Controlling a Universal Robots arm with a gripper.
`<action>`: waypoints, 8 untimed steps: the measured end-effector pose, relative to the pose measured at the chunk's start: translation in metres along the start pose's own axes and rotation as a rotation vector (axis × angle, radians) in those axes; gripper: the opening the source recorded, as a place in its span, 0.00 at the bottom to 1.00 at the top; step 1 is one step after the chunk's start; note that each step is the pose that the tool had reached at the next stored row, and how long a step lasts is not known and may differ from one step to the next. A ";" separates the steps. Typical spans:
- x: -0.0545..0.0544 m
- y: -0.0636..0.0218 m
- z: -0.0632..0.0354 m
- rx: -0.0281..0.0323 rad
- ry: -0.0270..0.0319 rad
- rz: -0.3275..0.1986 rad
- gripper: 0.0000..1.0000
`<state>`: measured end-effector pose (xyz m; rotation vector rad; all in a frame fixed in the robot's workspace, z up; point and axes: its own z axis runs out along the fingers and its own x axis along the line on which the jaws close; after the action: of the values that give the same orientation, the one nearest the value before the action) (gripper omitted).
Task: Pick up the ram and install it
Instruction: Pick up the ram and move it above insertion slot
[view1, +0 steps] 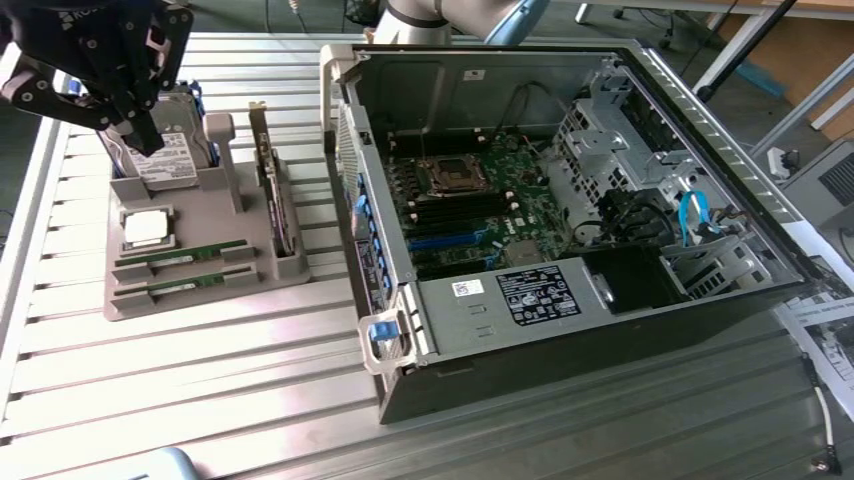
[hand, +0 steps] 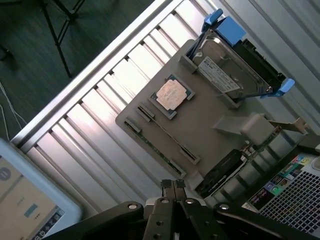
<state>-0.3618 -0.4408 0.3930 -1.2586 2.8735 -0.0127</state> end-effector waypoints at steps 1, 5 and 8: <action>0.000 0.0000 0.0000 0.0002 0.0002 -0.005 0.11; 0.000 0.0000 0.0000 0.0012 0.0012 -0.024 0.11; 0.000 0.0000 0.0000 0.0020 0.0018 -0.038 0.11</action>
<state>-0.3618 -0.4408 0.3930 -1.3136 2.8498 -0.0168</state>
